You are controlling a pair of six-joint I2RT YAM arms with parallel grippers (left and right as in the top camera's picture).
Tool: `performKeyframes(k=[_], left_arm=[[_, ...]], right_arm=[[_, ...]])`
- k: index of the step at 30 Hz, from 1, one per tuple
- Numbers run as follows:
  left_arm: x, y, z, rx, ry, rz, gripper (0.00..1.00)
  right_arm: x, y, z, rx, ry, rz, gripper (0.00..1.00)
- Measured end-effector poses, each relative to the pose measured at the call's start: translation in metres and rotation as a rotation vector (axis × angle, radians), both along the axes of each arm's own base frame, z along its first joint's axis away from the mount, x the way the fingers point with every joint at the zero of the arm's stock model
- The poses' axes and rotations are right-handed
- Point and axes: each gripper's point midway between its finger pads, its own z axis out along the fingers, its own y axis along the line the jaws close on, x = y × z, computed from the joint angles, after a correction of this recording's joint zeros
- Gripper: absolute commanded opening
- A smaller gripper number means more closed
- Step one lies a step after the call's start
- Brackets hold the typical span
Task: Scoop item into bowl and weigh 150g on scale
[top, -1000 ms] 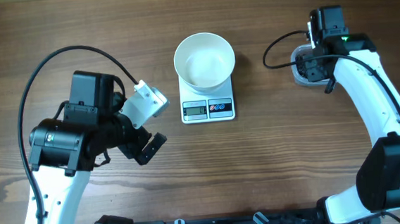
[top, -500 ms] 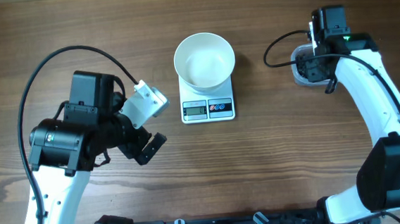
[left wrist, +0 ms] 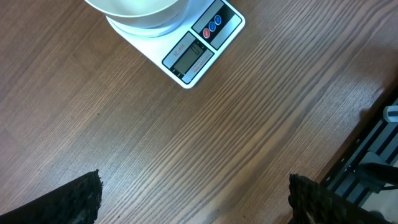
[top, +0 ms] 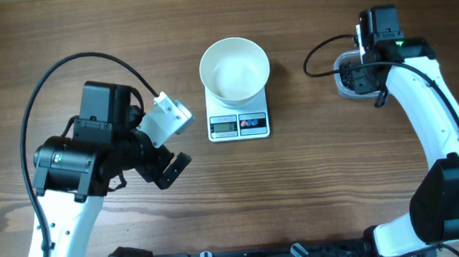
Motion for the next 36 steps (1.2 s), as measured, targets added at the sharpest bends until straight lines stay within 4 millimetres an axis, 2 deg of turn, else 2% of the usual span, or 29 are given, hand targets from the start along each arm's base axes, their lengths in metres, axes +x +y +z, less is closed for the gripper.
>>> performKeyframes(k=[13, 28, 36], left_arm=[[0.0, 0.0, 0.0, 0.0, 0.0, 0.0, 1.0], [0.0, 0.0, 0.0, 0.0, 0.0, 0.0, 1.0], [0.0, 0.0, 0.0, 0.0, 0.0, 0.0, 1.0]], right_arm=[[0.02, -0.003, 0.009, -0.056, -0.054, 0.089, 0.04], [0.018, -0.019, 0.014, -0.175, -0.019, 0.115, 0.04], [0.02, -0.014, -0.001, -0.145, 0.012, 0.133, 0.04]])
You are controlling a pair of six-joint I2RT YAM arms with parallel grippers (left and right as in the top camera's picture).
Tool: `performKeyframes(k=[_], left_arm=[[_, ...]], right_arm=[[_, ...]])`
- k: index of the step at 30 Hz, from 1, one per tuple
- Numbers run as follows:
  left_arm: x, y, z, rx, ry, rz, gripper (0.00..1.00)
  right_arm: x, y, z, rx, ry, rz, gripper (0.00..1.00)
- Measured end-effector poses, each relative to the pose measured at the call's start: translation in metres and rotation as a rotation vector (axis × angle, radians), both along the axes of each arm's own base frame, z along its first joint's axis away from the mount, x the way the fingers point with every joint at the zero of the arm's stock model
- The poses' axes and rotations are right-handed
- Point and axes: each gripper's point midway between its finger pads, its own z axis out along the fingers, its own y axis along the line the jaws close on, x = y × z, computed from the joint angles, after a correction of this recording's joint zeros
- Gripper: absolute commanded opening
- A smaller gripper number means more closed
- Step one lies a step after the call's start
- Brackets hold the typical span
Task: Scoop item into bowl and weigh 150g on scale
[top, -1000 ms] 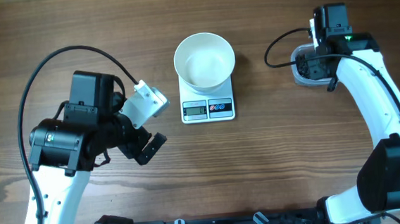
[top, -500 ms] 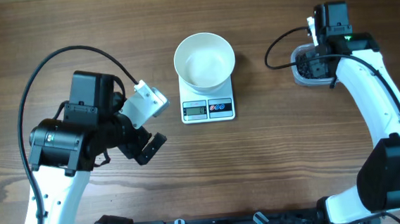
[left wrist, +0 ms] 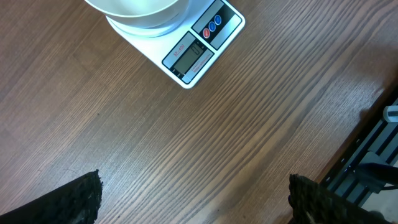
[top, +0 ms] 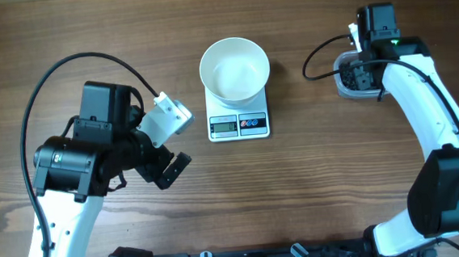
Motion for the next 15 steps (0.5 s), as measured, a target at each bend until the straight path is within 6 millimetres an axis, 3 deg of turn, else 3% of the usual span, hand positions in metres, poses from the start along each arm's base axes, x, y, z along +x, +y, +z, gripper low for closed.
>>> performKeyframes(k=[9, 15], left_arm=[[0.0, 0.0, 0.0, 0.0, 0.0, -0.001, 1.0], [0.0, 0.0, 0.0, 0.0, 0.0, 0.0, 1.0]], right_arm=[[-0.002, 0.006, -0.013, 0.065, 0.026, -0.004, 0.04], [-0.006, 0.013, -0.021, 0.206, 0.029, -0.048, 0.04]])
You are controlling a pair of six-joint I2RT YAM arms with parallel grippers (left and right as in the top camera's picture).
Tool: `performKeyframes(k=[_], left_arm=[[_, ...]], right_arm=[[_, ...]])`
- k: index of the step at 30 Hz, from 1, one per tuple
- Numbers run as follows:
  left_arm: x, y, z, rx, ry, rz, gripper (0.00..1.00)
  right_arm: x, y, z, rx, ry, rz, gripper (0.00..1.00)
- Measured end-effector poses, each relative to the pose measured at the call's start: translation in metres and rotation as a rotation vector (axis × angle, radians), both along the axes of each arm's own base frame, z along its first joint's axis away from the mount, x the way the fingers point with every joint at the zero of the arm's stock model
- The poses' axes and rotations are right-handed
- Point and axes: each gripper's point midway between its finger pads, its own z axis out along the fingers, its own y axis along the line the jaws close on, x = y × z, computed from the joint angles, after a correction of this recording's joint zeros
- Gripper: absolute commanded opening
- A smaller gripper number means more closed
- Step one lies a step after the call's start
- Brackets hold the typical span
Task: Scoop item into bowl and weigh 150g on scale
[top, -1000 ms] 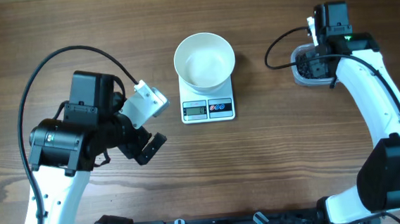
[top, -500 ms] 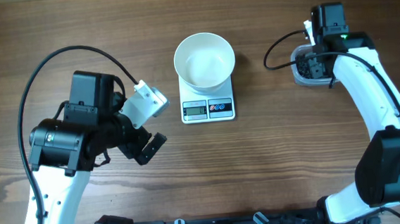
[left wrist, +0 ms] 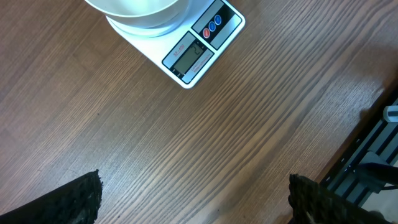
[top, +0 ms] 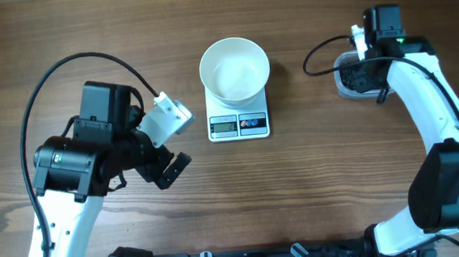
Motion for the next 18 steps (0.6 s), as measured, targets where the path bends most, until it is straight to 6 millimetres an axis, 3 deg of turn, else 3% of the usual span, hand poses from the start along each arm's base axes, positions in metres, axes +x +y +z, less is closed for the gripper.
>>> performKeyframes(k=[18], left_arm=[[0.0, 0.0, 0.0, 0.0, 0.0, 0.001, 1.0]], right_arm=[[-0.012, -0.019, -0.006, 0.392, -0.018, -0.196, 0.04]])
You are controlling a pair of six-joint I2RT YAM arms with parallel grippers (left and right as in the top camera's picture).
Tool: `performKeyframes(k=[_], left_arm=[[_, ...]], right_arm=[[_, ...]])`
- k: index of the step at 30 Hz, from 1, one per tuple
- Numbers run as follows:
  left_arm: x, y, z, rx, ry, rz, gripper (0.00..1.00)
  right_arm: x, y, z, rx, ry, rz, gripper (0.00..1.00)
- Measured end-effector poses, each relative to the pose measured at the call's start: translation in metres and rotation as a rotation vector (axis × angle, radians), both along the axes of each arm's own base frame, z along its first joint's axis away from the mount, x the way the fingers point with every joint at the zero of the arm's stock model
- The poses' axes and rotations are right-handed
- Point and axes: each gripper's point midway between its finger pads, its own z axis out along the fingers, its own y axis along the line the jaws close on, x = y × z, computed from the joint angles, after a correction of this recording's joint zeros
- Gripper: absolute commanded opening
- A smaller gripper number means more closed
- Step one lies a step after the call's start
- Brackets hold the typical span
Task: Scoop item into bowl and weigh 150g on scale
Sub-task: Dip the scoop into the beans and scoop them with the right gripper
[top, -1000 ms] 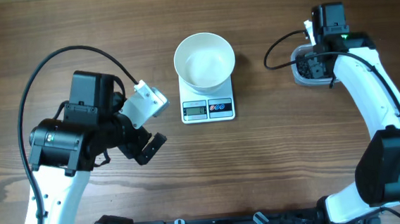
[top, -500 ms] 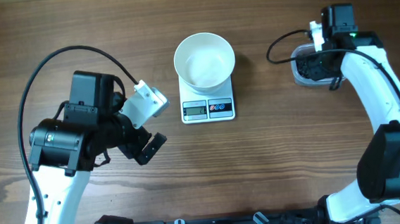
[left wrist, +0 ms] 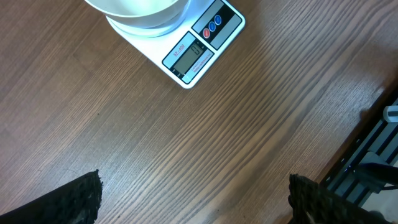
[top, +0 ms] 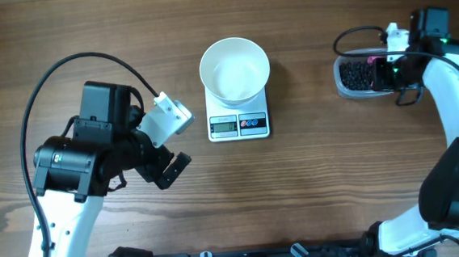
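Note:
A white bowl (top: 234, 68) stands on a white digital scale (top: 238, 125); the left wrist view shows the same bowl (left wrist: 134, 9) and scale (left wrist: 202, 46) at its top. At the far right a small clear container (top: 356, 76) holds dark pieces. My right gripper (top: 388, 72) sits at that container's right edge, pointing left; its jaws are too small to read. No scoop can be made out. My left gripper (left wrist: 196, 202) hangs open over bare wood, left of and nearer than the scale, with nothing between its fingers (left wrist: 81, 199).
Brown wooden table (top: 315, 187). A black rail runs along the near edge. The right arm's black cable (top: 322, 57) loops near the container. The left arm's bulk (top: 94, 154) fills the left side.
My right gripper has moved to the right, from over the container to its right edge, so the dark contents now show. The left arm, bowl and scale have not moved.
At each of the earlier moments my right gripper stood over the container at the far right, shifting only slightly, and hid its contents. Now it stands at the container's right side. The left gripper stayed open and still throughout.

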Motion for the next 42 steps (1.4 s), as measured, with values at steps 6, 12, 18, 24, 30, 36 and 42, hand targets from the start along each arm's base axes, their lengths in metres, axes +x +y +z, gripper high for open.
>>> performKeyframes(k=[6, 12, 18, 24, 30, 36, 42], left_arm=[[0.0, 0.0, 0.0, 0.0, 0.0, 0.0, 1.0], [0.0, 0.0, 0.0, 0.0, 0.0, 0.0, 1.0], [0.0, 0.0, 0.0, 0.0, 0.0, 0.0, 1.0], [0.0, 0.0, 0.0, 0.0, 0.0, 0.0, 1.0], [0.0, 0.0, 0.0, 0.0, 0.0, 0.0, 1.0], [0.0, 0.0, 0.0, 0.0, 0.0, 0.0, 1.0], [0.0, 0.0, 0.0, 0.0, 0.0, 0.0, 1.0]], right_arm=[[-0.007, -0.005, 0.001, 0.087, 0.003, -0.031, 0.04], [-0.007, -0.004, 0.001, 0.093, 0.004, -0.03, 0.04], [-0.007, -0.004, 0.001, 0.094, 0.005, -0.03, 0.04], [-0.008, -0.002, 0.001, 0.105, 0.003, -0.013, 0.04], [-0.008, 0.001, 0.0, 0.108, 0.002, 0.031, 0.04], [-0.006, 0.005, -0.005, 0.131, 0.002, 0.06, 0.04], [-0.007, 0.011, -0.014, 0.17, 0.027, 0.067, 0.04]])
